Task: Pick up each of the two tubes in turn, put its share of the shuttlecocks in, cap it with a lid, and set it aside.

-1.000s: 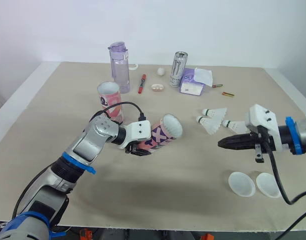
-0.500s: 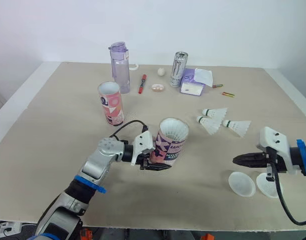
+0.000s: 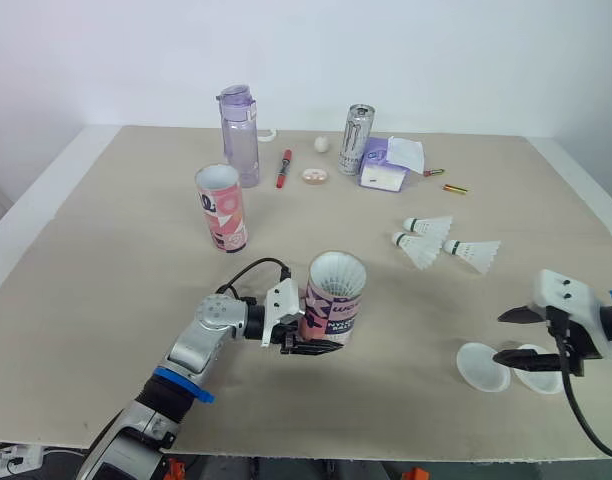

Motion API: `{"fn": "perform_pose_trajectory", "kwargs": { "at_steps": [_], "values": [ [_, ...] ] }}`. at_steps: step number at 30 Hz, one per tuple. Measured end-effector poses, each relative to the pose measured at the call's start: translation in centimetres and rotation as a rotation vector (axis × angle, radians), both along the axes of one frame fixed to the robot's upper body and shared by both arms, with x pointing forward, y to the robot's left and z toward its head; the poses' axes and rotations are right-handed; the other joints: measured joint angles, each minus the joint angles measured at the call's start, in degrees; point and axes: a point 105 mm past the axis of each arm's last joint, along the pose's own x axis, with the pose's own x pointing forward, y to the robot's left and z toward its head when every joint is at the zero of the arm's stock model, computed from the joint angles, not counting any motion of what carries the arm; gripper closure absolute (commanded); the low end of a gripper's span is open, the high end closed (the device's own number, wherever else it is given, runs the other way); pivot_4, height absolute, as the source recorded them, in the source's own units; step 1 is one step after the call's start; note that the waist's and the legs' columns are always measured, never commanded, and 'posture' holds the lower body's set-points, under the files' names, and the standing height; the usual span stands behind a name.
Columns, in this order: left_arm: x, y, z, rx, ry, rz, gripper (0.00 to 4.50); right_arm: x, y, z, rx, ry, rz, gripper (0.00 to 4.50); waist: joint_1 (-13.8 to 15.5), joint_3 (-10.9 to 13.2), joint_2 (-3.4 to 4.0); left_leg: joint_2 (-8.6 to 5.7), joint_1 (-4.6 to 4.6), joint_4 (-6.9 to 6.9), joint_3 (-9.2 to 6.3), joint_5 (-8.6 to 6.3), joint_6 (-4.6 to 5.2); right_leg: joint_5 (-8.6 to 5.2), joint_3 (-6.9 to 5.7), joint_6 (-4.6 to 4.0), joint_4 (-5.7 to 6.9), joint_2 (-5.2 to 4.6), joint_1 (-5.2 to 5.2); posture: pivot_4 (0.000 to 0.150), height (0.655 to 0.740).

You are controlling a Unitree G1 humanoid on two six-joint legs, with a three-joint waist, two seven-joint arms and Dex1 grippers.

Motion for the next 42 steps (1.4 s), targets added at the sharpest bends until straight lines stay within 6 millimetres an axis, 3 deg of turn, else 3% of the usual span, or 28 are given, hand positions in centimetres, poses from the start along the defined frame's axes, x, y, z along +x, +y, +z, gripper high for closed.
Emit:
{"fn": "perform_pose_trajectory", "kwargs": {
  "at_steps": [14,16,20,22,23,26,36,39,42],
  "values": [
    [0.0,0.1,-0.4,0.017,-0.069,-0.032,1.64,0.7,2.3,-1.6,-0.013,0.063,0.041,0.14,0.0,0.0,0.03,0.02,0.15,-0.02,0.02,0.0,0.0,-0.01,0.02,-0.01,0.0,0.0,0.13,0.15,0.74],
    [0.0,0.1,-0.4,0.017,-0.066,-0.03,1.64,0.8,2.5,-1.8,-0.017,0.063,0.043,0.65,0.0,0.0,0.03,0.02,0.15,-0.02,0.03,0.0,0.0,-0.01,0.02,-0.01,0.0,0.0,0.13,0.15,0.74],
    [0.0,0.1,-0.4,0.017,-0.065,-0.029,1.64,0.7,2.6,-2.5,-0.051,0.063,0.067,2.29,0.0,0.0,0.04,0.03,0.16,-0.02,0.02,0.0,0.0,-0.01,0.02,-0.01,0.0,0.0,0.13,0.15,0.74],
    [0.0,0.1,-0.4,0.016,-0.065,-0.029,1.64,0.7,2.5,-2.6,-0.06,0.058,0.075,2.89,0.0,0.0,0.04,0.03,0.16,-0.02,0.02,0.0,0.0,-0.01,0.01,-0.01,0.0,0.01,0.14,0.15,0.74],
    [0.0,0.2,-0.5,0.017,-0.064,-0.029,1.64,0.6,2.5,-2.7,-0.069,0.056,0.084,3.63,0.0,0.0,0.04,0.03,0.16,-0.02,0.02,0.0,0.0,-0.01,0.02,-0.01,0.0,0.0,0.14,0.15,0.74],
    [0.1,0.2,-0.5,0.018,-0.065,-0.029,1.64,0.6,2.4,-2.9,-0.08,0.052,0.095,4.35,0.0,0.0,0.04,0.03,0.18,-0.02,0.02,0.0,0.0,-0.01,0.01,-0.02,0.0,0.01,0.15,0.15,0.74],
    [0.3,0.3,-0.5,0.025,-0.068,-0.027,1.64,0.7,2.6,-3.1,-0.093,0.02,0.138,4.35,0.0,0.0,0.03,0.09,0.35,-0.02,0.04,0.0,0.0,0.01,0.01,-0.05,0.0,0.05,0.28,0.15,0.74],
    [0.4,0.4,-0.6,0.033,-0.065,-0.034,1.64,0.9,3.5,-3.0,-0.039,-0.012,0.163,4.35,-0.1,0.0,0.01,0.16,0.38,-0.02,0.04,0.0,0.0,0.04,0.02,-0.1,0.0,0.13,0.3,0.15,0.74],
    [0.6,0.5,-0.5,0.042,-0.055,-0.033,1.64,1.5,4.9,-1.2,0.004,-0.088,0.217,4.35,-0.2,0.0,0.06,0.21,0.43,-0.02,0.04,0.0,0.0,0.08,0.02,-0.16,0.0,0.18,0.31,0.15,0.74]
  ]
}}
